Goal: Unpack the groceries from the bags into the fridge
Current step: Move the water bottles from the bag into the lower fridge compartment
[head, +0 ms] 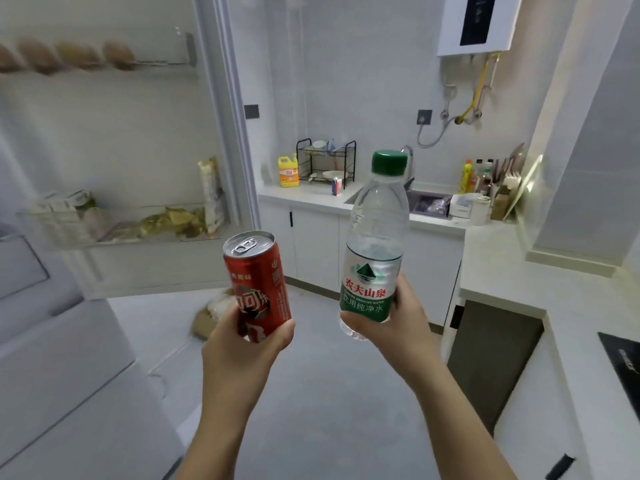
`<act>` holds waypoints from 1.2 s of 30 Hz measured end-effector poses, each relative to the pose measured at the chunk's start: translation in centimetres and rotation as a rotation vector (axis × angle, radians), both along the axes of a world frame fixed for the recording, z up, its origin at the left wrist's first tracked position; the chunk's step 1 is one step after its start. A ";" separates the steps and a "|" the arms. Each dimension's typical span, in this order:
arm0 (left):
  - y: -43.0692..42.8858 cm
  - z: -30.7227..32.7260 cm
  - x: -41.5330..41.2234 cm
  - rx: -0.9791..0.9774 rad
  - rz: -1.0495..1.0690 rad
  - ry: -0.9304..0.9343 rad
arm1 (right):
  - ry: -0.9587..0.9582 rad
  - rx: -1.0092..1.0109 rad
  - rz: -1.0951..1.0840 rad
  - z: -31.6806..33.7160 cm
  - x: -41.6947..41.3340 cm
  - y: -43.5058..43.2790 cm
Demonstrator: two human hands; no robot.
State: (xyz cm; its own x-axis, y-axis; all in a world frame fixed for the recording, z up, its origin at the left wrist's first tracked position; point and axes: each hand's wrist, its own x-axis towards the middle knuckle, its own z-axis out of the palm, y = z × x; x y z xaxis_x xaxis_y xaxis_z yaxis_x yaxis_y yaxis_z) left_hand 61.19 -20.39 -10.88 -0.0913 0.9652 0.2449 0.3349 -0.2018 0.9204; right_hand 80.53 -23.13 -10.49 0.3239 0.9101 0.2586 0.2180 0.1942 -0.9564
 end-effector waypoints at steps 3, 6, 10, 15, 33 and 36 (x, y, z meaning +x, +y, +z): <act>-0.5 0.6 -1.3 -0.003 0.092 -0.031 | 0.019 0.014 0.110 1.0 -1.1 1.7; -1.5 1.4 -1.9 -0.034 0.204 -0.066 | 0.022 0.037 0.233 1.8 -1.8 3.0; -3.5 1.9 -2.3 -0.043 0.367 -0.068 | 0.012 0.068 0.424 2.8 -2.3 4.2; -6.8 2.6 -2.8 -0.011 0.567 -0.047 | -0.003 0.089 0.645 3.2 -4.0 5.0; -13.3 10.6 -10.1 0.102 0.830 0.102 | 0.021 0.122 1.104 10.9 -14.6 4.0; -13.3 11.2 -10.4 0.117 0.833 0.098 | 0.021 0.118 1.117 11.2 -15.0 4.2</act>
